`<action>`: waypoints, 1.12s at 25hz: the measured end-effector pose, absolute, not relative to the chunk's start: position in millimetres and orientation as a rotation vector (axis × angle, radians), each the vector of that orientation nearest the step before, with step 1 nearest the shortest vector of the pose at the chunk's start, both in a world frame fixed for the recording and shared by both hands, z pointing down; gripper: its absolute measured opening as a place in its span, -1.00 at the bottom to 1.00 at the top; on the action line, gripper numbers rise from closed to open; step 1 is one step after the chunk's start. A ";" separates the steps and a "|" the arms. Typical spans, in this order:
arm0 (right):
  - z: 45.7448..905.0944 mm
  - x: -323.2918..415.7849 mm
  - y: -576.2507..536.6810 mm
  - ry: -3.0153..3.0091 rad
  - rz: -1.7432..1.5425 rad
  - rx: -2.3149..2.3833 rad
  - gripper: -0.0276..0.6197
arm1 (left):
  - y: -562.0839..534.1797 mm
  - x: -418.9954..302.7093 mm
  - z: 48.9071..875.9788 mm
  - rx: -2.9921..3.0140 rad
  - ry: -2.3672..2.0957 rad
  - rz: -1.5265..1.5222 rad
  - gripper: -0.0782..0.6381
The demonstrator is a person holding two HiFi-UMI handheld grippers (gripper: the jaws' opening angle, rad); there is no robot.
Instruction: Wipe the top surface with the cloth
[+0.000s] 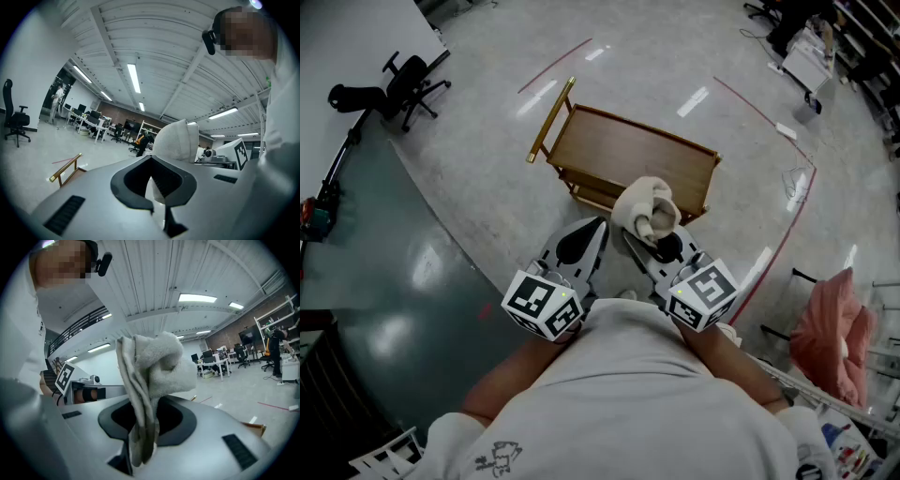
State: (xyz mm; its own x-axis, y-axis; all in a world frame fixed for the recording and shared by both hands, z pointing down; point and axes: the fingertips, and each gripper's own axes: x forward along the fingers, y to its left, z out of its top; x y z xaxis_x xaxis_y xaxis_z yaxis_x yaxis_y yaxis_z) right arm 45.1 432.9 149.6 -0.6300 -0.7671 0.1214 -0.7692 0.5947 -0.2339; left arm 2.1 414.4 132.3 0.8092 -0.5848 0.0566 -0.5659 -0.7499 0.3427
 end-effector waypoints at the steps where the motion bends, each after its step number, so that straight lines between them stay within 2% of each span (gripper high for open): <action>1: 150.2 45.1 432.2 -2.795 0.424 1.352 -0.61 | 413.8 1.5 132.9 2.650 -0.872 -0.076 -0.76; 11: 157.9 20.6 397.5 -2.773 0.467 1.357 -0.61 | 378.2 -34.0 134.7 2.653 -0.925 -0.074 -0.76; 28: 148.7 -52.2 236.2 -2.625 0.565 1.611 -0.60 | 222.1 -132.0 128.2 2.646 -0.758 -0.045 -0.76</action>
State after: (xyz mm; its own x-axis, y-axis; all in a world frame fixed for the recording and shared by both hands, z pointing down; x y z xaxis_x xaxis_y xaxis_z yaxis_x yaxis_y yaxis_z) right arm -52.2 236.2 148.7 -0.4707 -0.8607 0.1942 -0.8644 0.4057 -0.2971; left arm -132.0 222.1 128.2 0.8536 -0.5156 0.0743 -0.5034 -0.7796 0.3727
